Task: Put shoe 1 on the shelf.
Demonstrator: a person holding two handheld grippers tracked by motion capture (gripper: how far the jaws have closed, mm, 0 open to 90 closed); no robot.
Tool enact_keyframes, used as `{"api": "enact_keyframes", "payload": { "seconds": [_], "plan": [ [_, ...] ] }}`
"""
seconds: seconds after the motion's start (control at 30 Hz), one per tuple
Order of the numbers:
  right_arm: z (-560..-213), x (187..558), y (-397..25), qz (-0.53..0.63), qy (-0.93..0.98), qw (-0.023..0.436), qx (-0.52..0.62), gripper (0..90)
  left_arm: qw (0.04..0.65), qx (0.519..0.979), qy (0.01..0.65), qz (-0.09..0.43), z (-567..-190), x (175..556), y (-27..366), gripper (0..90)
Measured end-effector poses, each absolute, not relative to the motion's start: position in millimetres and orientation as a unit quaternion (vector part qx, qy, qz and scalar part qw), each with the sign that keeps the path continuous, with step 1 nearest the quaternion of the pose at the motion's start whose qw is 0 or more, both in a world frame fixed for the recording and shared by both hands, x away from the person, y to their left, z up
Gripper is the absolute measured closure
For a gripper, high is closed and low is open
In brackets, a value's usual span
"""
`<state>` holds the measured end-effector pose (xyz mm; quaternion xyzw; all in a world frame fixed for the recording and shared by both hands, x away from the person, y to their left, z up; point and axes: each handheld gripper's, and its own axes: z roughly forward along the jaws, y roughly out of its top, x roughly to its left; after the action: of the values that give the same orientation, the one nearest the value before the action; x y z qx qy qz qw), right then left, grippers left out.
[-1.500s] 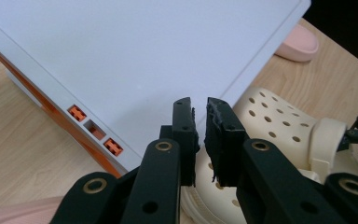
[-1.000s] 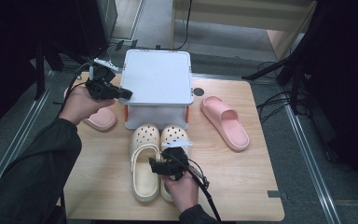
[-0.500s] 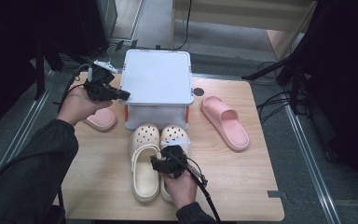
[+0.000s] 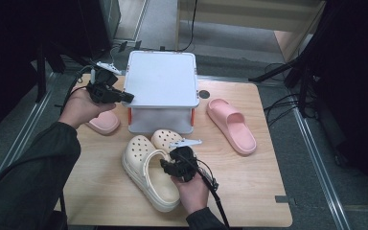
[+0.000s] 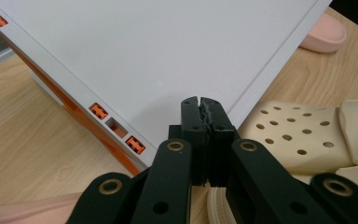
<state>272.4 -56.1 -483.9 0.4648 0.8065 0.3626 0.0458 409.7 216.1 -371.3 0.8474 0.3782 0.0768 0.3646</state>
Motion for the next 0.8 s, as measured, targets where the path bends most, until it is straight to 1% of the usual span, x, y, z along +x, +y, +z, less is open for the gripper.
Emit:
{"api": "enact_keyframes", "payload": {
  "seconds": [0.03, 0.07, 0.2, 0.33, 0.6, 0.8],
  "plan": [
    [-480.0, 272.9, -57.3, 0.369, 0.805, 0.038, 0.463, 68.2, 0.365, 0.847, 0.379, 0.076, -371.2, 409.8, 216.3, 88.7],
    [-476.0, 272.4, -57.3, 0.374, 0.805, 0.04, 0.458, 68.2, 0.364, 0.847, 0.379, 0.076, -371.2, 409.9, 216.3, 88.8],
    [-460.8, 274.4, -55.9, 0.395, 0.809, 0.068, 0.43, 68.1, 0.363, 0.847, 0.381, 0.074, -371.1, 410.2, 216.5, 88.8],
    [-454.0, 290.6, -56.5, 0.404, 0.81, 0.076, 0.418, 68.1, 0.365, 0.845, 0.384, 0.073, -371.3, 410.0, 216.6, 88.8],
    [-458.5, 331.7, -54.1, 0.393, 0.804, 0.093, 0.437, 68.1, 0.369, 0.843, 0.386, 0.068, -371.8, 410.8, 217.8, 89.0],
    [-467.9, 353.3, -49.8, 0.392, 0.796, 0.108, 0.449, 68.1, 0.371, 0.841, 0.388, 0.065, -372.2, 411.1, 218.7, 89.3]
  ]
}}
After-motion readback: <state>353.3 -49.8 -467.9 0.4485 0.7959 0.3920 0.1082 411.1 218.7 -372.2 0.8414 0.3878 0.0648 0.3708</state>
